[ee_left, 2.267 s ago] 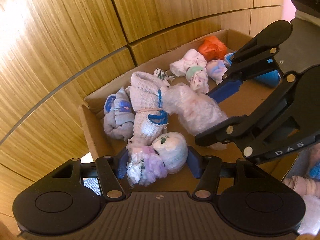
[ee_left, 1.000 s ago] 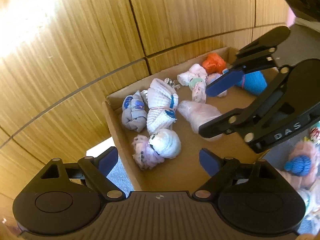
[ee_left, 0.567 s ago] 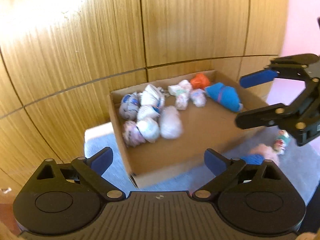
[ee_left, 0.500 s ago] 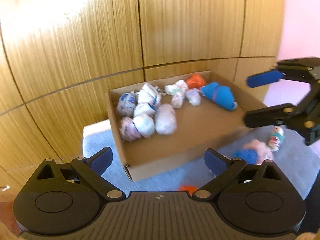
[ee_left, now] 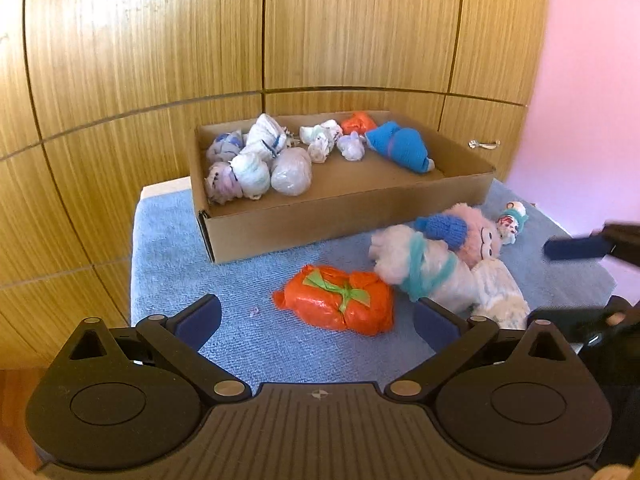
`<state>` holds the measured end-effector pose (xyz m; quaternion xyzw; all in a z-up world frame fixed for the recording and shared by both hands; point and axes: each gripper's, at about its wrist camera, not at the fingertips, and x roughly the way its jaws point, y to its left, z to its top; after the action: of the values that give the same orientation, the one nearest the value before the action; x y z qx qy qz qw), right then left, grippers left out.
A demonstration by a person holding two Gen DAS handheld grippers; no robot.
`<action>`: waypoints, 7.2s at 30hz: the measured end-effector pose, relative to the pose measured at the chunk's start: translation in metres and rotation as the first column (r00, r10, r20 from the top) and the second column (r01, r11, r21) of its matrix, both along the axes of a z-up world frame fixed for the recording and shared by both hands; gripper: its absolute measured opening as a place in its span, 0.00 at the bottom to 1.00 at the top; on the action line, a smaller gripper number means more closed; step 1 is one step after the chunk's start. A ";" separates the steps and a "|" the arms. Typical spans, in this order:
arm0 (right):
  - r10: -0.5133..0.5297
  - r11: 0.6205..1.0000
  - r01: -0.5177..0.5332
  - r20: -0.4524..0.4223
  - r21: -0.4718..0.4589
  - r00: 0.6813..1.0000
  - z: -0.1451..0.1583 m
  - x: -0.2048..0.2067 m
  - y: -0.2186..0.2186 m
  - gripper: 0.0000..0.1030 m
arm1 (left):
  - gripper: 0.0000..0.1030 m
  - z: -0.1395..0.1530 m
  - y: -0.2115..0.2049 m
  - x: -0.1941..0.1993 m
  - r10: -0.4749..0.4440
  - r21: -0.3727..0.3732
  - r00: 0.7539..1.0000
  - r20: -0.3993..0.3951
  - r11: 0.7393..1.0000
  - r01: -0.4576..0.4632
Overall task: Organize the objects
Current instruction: 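Move both tools back over the remaining socks on the towel, then grasp the white wrapped sock with the right gripper while the left grasps the orange-green bundle, then carry both socks into the cardboard tray and open both grippers, then lift both tools from the tray back over the socks on the towel, then grasp the striped sock with the right gripper while the left grasps the white-teal wrapped sock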
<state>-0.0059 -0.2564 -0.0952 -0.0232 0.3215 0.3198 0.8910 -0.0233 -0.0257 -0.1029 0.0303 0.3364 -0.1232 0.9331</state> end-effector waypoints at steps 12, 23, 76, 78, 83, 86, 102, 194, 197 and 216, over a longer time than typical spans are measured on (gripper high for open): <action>-0.056 0.997 0.053 -0.051 -0.060 0.997 -0.026 0.000 0.010 0.67 | 0.99 -0.005 0.004 0.004 0.003 -0.008 1.000 -0.013 1.000 -0.003; -0.046 0.996 0.046 0.007 -0.077 0.999 -0.013 -0.012 -0.017 0.46 | 0.99 -0.023 -0.024 0.029 -0.070 0.084 0.997 -0.009 0.994 0.071; 0.041 0.990 -0.022 0.142 -0.136 0.989 0.040 0.006 -0.029 0.35 | 0.69 0.017 0.014 0.024 -0.014 -0.020 1.000 0.001 1.000 0.014; 0.044 0.991 -0.023 0.162 -0.132 0.986 0.048 0.016 -0.030 0.35 | 0.69 0.020 0.010 0.031 -0.015 -0.021 1.000 0.009 1.000 0.015; 0.075 0.989 -0.048 0.197 -0.139 0.978 0.064 0.045 -0.025 0.35 | 0.69 0.035 -0.003 0.047 -0.047 -0.005 0.999 0.026 0.999 0.047; 0.127 0.985 -0.102 0.187 -0.138 0.974 0.066 0.066 -0.019 0.35 | 0.69 0.046 -0.016 0.064 -0.088 0.025 0.995 0.040 0.996 0.087; 0.291 0.934 -0.276 0.035 -0.225 0.956 0.035 0.178 0.031 0.35 | 0.69 0.019 -0.067 0.205 -0.225 0.086 0.968 -0.115 0.968 0.235; 0.043 0.984 -0.020 0.126 -0.176 0.991 -0.027 0.073 -0.056 0.94 | 0.99 -0.005 -0.045 -0.036 0.027 0.042 0.994 0.101 0.999 -0.032; 0.028 0.987 -0.008 0.122 -0.161 0.992 -0.031 0.076 -0.059 0.94 | 0.99 -0.015 -0.050 -0.031 0.026 0.053 0.996 0.088 0.998 -0.031; -0.039 0.988 0.050 0.076 -0.148 0.996 -0.049 0.094 -0.060 0.68 | 0.96 -0.040 -0.050 -0.009 0.008 0.048 0.998 0.055 0.999 -0.011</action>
<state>0.0877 -0.3165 -0.1438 -0.0946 0.3123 0.2739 0.9047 -0.0322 -0.0754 -0.1424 0.0548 0.3137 -0.1095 0.9416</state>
